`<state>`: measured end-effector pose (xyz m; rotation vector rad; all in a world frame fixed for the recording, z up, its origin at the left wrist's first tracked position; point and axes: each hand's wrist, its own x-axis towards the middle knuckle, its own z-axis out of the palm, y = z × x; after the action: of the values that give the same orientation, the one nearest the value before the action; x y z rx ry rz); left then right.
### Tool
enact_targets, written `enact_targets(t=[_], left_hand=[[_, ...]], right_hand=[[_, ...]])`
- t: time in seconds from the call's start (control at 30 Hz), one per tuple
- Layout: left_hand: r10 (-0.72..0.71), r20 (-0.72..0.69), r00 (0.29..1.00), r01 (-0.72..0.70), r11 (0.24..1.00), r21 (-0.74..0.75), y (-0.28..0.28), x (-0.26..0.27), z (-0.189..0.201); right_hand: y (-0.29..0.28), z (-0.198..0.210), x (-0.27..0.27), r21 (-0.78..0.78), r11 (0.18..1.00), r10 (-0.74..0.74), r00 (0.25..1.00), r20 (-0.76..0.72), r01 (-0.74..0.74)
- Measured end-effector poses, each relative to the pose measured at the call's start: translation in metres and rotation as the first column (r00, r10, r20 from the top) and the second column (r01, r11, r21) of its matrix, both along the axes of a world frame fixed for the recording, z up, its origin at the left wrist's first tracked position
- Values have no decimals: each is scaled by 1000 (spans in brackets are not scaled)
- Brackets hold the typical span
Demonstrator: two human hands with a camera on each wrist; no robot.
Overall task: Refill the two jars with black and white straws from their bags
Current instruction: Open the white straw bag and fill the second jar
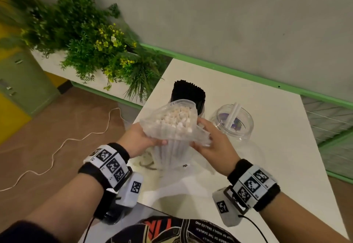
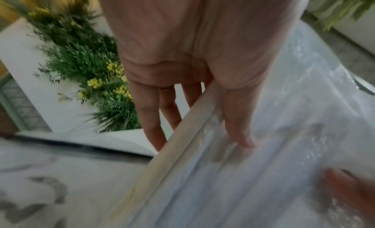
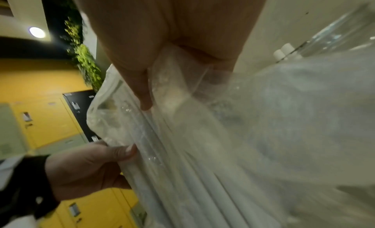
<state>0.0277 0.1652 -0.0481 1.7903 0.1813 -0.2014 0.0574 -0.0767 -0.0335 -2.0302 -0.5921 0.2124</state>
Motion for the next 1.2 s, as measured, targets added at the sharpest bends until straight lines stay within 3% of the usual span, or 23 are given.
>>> enact_targets(t=[0.17, 0.3, 0.4, 0.47, 0.53, 0.7, 0.87, 1.0, 1.2], left_hand=[[4, -65, 998, -2, 999, 39, -2, 11, -11], [-62, 261, 963, 22, 988, 152, 5, 8, 17], [-235, 466, 853, 25, 910, 413, 13, 4, 36], [-350, 487, 800, 31, 835, 550, 18, 6, 40], [-380, 464, 800, 40, 806, 590, 21, 8, 35], [-401, 363, 841, 79, 755, 651, 22, 6, 35], [-295, 329, 897, 2, 748, 664, 14, 10, 39], [-247, 268, 931, 42, 804, 594, 10, 8, 41], [-155, 137, 978, 110, 951, 290, 4, 2, 44]], right_hand=[[-4, -24, -6, -81, 989, -126, 992, -7, 125], [-10, -15, -15, -39, 979, -186, 958, 218, 199], [-13, -2, -21, -230, 958, -31, 856, 516, 173], [-15, 4, -21, -390, 908, 138, 770, 623, 153], [-16, 9, -21, -470, 872, 233, 730, 642, 135], [-9, 11, -24, -524, 840, 252, 756, 605, 139], [-7, 11, -21, -297, 939, -25, 894, 447, 175], [-6, 5, -11, -157, 953, -207, 933, 293, 260], [-11, 2, -5, -189, 969, -163, 987, -8, 159]])
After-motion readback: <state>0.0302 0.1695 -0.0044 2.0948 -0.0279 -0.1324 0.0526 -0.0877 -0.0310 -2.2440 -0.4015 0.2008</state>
